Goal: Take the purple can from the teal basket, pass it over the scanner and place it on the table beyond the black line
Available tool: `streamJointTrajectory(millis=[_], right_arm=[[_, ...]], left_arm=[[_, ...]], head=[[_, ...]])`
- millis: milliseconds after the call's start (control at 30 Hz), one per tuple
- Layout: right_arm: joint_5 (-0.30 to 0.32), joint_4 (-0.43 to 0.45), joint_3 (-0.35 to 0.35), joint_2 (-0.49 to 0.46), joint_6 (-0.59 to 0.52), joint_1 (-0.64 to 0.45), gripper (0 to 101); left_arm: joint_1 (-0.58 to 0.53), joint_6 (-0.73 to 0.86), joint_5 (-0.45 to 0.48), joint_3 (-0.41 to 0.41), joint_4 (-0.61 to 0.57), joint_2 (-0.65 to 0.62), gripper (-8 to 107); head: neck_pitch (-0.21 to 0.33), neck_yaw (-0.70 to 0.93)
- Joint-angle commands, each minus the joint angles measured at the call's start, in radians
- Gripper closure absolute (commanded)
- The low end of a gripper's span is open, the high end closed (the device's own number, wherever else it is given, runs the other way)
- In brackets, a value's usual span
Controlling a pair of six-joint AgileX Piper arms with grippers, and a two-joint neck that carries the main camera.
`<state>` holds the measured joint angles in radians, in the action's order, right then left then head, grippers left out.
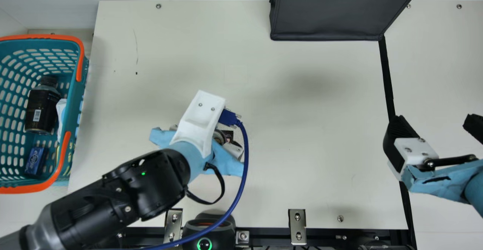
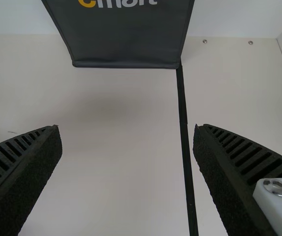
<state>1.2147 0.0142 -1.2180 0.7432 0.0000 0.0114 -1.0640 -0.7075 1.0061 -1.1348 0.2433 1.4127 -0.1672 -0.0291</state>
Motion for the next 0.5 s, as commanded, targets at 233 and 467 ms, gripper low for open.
streamJointTrajectory(millis=[233,467], right_arm=[[0.000,0.000,0.000,0.000,0.000,0.000,6],[0.000,0.000,0.000,0.000,0.000,0.000,6]], left_arm=[[0.051,0.322,-0.042,0.053,-0.110,-0.064,107],[0.094,0.535,-0.063,0.080,-0.196,-0.101,107]], head=[[0.029,0.002],[0.029,0.002]])
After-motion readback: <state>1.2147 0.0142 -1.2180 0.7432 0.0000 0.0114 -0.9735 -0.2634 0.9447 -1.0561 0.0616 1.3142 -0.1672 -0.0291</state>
